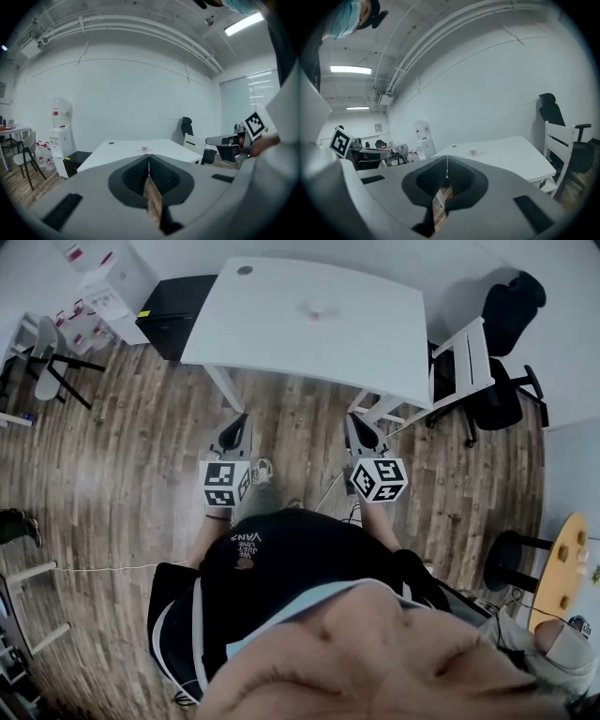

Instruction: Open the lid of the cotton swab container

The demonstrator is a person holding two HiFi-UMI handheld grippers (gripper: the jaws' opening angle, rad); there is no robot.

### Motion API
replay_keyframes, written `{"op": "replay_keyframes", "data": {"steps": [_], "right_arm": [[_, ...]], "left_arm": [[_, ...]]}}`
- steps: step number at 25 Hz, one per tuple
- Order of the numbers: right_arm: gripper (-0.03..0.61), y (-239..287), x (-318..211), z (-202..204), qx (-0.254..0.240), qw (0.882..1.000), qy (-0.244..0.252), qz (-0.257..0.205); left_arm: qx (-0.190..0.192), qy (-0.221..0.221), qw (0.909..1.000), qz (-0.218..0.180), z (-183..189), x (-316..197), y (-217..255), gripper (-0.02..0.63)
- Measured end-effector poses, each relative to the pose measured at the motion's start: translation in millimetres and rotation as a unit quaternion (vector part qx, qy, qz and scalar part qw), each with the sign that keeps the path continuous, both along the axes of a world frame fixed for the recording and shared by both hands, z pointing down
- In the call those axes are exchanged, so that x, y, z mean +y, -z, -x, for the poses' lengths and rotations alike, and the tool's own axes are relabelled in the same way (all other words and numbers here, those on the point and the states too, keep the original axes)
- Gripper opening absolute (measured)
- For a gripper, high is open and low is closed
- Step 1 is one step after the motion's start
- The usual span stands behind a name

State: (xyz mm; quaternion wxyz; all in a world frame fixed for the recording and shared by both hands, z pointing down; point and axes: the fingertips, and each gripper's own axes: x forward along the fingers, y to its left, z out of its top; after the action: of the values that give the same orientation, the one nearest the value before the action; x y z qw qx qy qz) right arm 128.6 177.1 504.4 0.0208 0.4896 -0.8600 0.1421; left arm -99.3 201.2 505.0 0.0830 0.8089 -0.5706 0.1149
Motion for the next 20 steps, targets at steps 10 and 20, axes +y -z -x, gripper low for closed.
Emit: {"op": "replay_keyframes", "data": {"steps": [10,20], "right_arm": [[0.012,13.1,-60.0,10.3,0.006,0.999,-0.033,-0.01],[0.012,25.9,-126.4,41.3,0.006,0.997,-0.072,-0.022]], "left_arm": [[0.013,-0.028,0.9995,-0.009,13.3,-72.8,9.1,0.018],[0.014,-0.064,0.9978,-0.016,45.5,-156.0,18.4,0.017]]}}
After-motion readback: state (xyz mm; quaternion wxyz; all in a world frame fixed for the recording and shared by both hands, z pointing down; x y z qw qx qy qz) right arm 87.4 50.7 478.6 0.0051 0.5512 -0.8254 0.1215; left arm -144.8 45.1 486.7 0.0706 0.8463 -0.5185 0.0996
